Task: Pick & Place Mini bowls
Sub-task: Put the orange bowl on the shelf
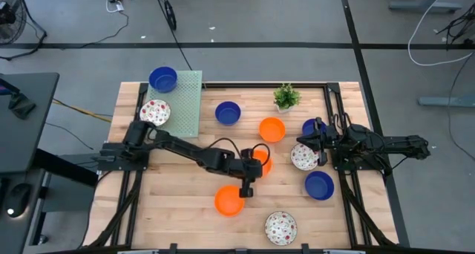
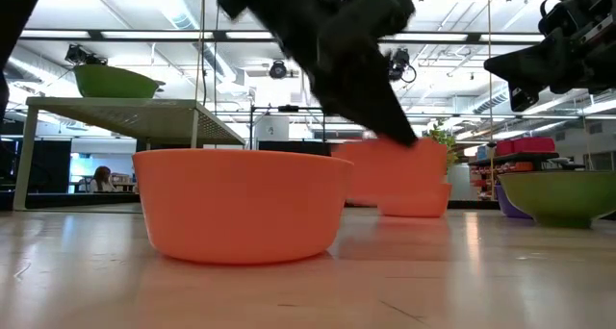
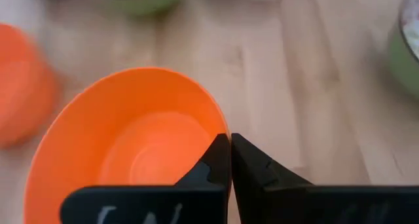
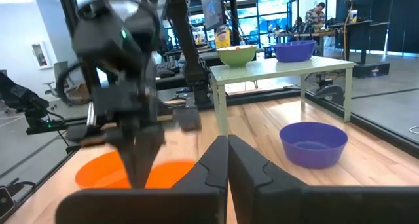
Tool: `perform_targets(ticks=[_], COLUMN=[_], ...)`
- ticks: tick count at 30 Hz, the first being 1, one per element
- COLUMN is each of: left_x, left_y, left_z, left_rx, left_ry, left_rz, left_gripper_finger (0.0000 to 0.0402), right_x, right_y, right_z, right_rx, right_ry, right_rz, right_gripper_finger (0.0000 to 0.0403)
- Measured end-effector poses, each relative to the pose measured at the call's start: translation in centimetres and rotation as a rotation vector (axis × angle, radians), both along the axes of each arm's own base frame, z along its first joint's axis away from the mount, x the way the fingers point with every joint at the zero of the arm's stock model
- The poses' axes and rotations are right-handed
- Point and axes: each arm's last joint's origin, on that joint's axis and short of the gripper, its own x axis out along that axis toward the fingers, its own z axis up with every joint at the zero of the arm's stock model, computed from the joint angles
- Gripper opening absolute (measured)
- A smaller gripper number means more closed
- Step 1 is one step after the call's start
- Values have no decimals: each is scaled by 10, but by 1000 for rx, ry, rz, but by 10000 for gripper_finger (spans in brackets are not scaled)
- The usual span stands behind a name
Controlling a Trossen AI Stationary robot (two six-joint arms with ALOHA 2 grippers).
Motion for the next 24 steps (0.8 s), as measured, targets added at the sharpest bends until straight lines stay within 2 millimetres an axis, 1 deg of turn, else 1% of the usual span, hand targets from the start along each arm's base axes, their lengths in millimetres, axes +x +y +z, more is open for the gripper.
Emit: perform_targets(ticks=[4, 9, 15, 21, 24], left_x=[-7, -20, -48, -90, -104], left_y=[5, 15, 41, 71, 82], left_z=[33, 84, 135, 164, 175], left_rx=[88, 171, 256, 289, 289], left_ry=[62, 90, 162, 216, 203], left_rz=[67, 164, 343, 564, 639], left_gripper_finger=[5, 6, 5, 4, 5], right_x=[0, 0, 0, 0, 0], right_y=[0, 0, 0, 0, 0], right_z=[0, 0, 0, 0, 0], right_rx=[0, 0, 0, 0, 0], right_ry=[0, 1, 1, 1, 1], right_rz=[0, 1, 0, -1, 0], right_gripper_finger=[11, 11, 11, 11, 11])
